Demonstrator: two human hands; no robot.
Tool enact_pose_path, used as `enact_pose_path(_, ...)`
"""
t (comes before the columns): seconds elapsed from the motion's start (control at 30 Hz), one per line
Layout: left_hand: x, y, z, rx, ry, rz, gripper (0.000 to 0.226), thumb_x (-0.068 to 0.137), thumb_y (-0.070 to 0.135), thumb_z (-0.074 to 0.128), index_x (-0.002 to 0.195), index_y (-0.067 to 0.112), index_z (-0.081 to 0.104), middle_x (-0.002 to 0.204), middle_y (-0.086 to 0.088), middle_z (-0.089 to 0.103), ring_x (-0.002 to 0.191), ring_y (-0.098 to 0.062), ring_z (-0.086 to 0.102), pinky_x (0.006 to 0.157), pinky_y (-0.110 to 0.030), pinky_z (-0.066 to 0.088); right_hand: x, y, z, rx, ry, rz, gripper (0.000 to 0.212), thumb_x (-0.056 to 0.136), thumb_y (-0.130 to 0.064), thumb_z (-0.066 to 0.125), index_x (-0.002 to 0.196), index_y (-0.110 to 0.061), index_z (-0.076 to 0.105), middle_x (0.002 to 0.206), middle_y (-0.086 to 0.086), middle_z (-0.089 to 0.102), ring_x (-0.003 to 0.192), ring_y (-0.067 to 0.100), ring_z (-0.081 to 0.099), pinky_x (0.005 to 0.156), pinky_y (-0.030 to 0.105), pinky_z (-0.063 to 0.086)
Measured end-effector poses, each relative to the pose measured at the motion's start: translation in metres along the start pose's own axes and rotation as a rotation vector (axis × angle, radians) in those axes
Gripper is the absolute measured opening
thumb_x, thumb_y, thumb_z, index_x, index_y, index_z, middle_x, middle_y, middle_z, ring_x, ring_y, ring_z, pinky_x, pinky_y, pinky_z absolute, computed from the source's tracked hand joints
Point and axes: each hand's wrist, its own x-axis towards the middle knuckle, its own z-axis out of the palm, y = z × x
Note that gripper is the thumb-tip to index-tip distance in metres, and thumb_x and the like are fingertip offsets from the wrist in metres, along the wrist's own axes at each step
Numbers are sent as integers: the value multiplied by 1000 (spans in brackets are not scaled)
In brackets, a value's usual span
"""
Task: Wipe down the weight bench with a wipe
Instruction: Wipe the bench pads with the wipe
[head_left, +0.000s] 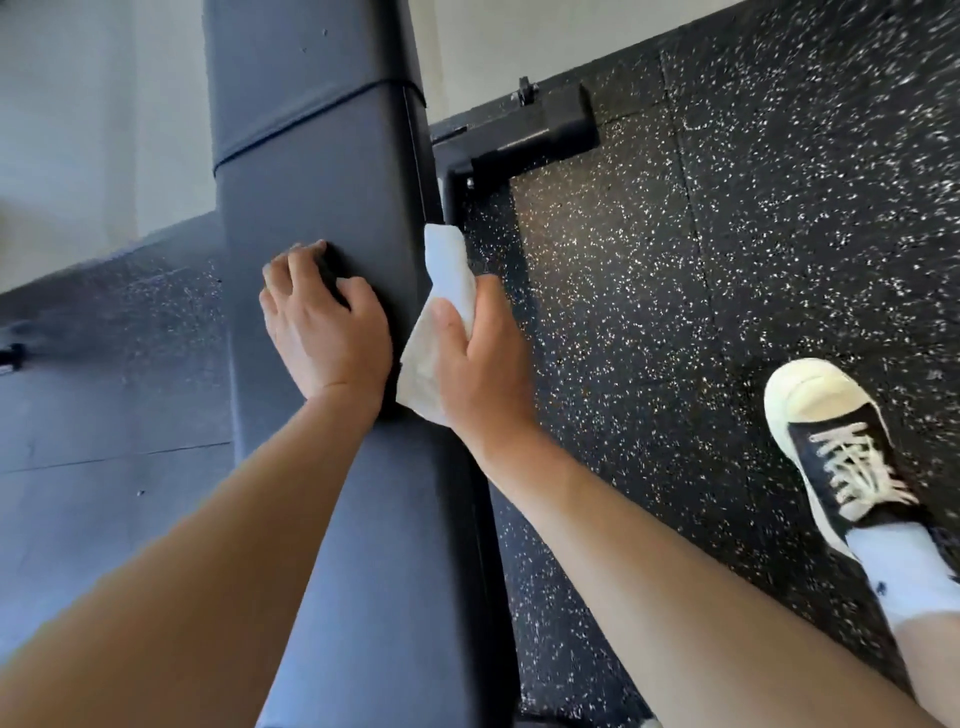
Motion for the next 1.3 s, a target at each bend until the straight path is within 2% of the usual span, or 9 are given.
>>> enact_pose_path(0.1, -23, -5, -7, -45, 2, 14, 44, 91, 13, 42, 130, 17, 62, 138, -4, 55, 124, -31, 47, 103, -38, 38, -59, 16, -15, 14, -25, 9, 17, 103, -34, 51, 99, -19, 45, 92, -1, 55, 83, 24, 51, 76, 46, 45)
enact_pose_path(0.2, -89, -31, -32, -76, -92, 111, 50, 95, 12, 41, 141, 23, 57, 154, 4, 47, 139, -21, 40, 116, -40, 35, -115, 25, -28, -23, -11, 15, 25, 102, -41, 46, 107, -16, 49, 100, 0, 58, 90, 23, 53, 80, 43, 45)
enact_pose_path(0.3, -167, -77, -70, 2, -224, 200, 57, 98, 13, 39, 154, 22, 46, 168, 3, 33, 156, -21, 26, 127, -45, 24, -166, 32, -41, -43, -16, 58, 23, 102, -41, 45, 104, -19, 49, 95, -4, 56, 88, 20, 53, 80, 46, 45)
enact_pose_path(0.5, -220, -106, -92, 70, -209, 179, 60, 91, 15, 41, 151, 15, 50, 166, -4, 37, 155, -28, 31, 125, -51, 26, -222, 46, -58, -105, -58, 113, 16, 102, -45, 44, 104, -30, 49, 92, -13, 57, 85, 10, 55, 75, 34, 45)
enact_pose_path(0.67, -218, -116, -87, 96, -197, 214, 63, 90, 17, 42, 153, 23, 46, 167, 1, 34, 156, -24, 29, 127, -45, 24, -143, 22, -29, -76, 25, 104, 18, 101, -41, 48, 91, -27, 42, 79, -11, 54, 73, 8, 52, 66, 25, 39)
enact_pose_path(0.77, -220, -122, -85, 99, -179, 224, 64, 90, 17, 42, 153, 24, 45, 168, 2, 32, 156, -22, 27, 126, -46, 24, -60, 5, -4, -20, 96, 92, 20, 100, -35, 52, 97, -15, 50, 84, -9, 58, 79, 17, 55, 76, 38, 46)
enact_pose_path(0.9, -219, -122, -83, 102, -174, 229, 65, 89, 18, 42, 154, 25, 44, 168, 3, 31, 157, -20, 26, 126, -47, 24, -20, 2, 4, 16, 119, 58, 19, 102, -31, 55, 101, -12, 55, 86, -7, 62, 80, 15, 58, 80, 39, 49)
enact_pose_path(1.1, -219, -119, -85, 120, -194, 207, 65, 88, 18, 42, 154, 22, 45, 168, 0, 32, 157, -24, 26, 126, -50, 24, -151, 30, -33, -4, 9, 84, 12, 105, -32, 51, 99, -22, 46, 84, -8, 53, 78, 21, 53, 74, 43, 46)
enact_pose_path(1.3, -219, -111, -86, 128, -203, 177, 67, 85, 17, 41, 152, 19, 47, 167, -1, 34, 156, -25, 27, 125, -52, 24, -256, 57, -63, -71, -53, 144, 12, 103, -46, 47, 109, -36, 50, 93, -15, 60, 85, 9, 62, 73, 26, 45)
